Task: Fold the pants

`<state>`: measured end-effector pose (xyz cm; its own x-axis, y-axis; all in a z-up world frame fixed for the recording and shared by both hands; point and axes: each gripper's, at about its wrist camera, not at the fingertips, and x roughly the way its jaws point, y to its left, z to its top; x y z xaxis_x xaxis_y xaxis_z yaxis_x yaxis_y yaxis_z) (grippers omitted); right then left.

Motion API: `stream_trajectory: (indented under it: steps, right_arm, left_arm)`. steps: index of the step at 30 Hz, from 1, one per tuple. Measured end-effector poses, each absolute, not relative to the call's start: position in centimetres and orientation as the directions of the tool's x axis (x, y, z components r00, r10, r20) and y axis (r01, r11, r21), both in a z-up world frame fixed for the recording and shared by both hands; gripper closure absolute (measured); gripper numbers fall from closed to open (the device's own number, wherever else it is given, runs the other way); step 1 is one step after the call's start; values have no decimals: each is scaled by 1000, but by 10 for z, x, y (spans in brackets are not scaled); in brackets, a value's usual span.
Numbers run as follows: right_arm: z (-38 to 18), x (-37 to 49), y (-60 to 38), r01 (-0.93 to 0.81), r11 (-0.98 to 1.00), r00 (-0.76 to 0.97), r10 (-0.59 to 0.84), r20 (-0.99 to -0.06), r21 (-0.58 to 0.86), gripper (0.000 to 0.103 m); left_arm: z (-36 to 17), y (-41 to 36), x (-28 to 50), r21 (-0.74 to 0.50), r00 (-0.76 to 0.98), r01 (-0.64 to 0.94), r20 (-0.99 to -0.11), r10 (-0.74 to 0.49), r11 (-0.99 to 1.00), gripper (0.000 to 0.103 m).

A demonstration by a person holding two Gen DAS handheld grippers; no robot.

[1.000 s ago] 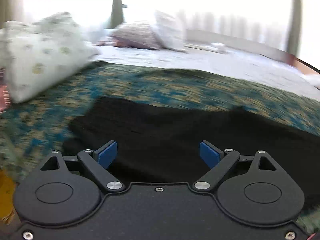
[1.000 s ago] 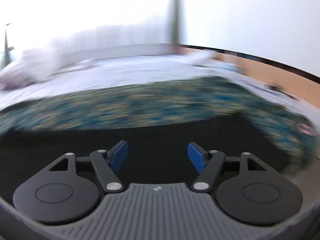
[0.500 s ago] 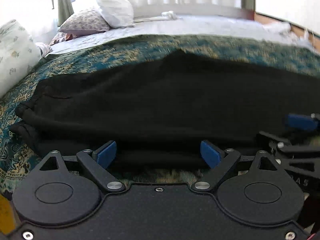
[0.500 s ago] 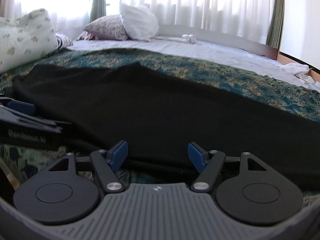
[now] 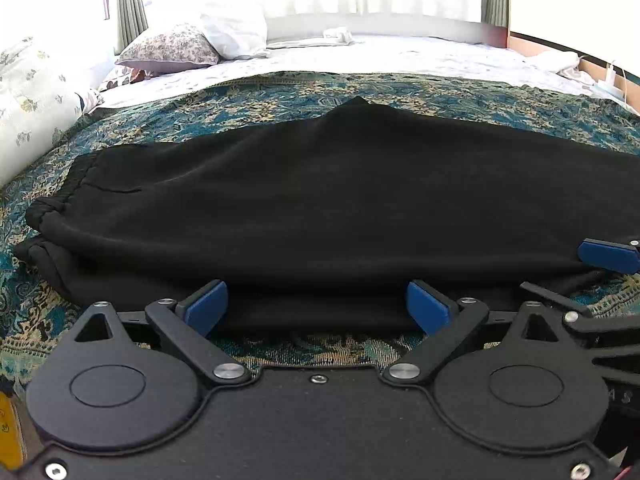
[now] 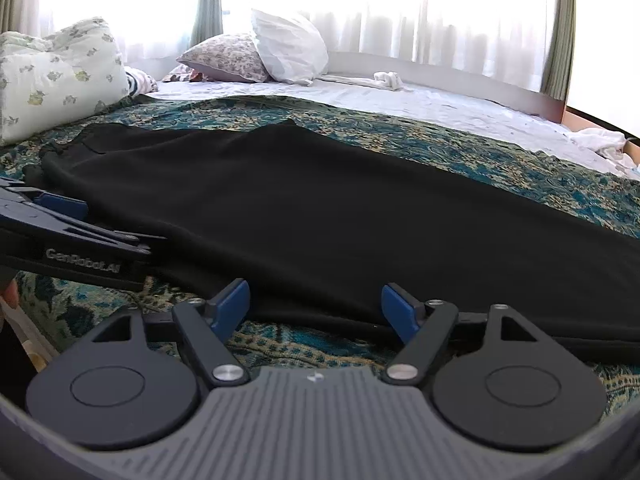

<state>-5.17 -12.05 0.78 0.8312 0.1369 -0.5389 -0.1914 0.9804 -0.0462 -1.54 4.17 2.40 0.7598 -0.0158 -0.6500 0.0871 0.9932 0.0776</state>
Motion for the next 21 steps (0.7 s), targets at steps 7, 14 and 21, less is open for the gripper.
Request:
stream_trajectory:
  steps: [7, 14, 21]
  right_arm:
    - [14, -47, -96, -286, 949, 838, 181, -515, -131, 17]
    - [12, -37, -72, -333, 930, 825, 208, -526, -154, 18]
    - [12, -33, -66, -351, 925, 815, 226, -534, -144, 18]
  left_arm:
    - [31, 55, -3, 23, 747, 53, -664, -24, 998, 6]
    - [34, 76, 5, -4, 752, -4, -659, 0, 1000, 6]
    - [35, 99, 12, -48, 754, -64, -656, 16, 997, 6]
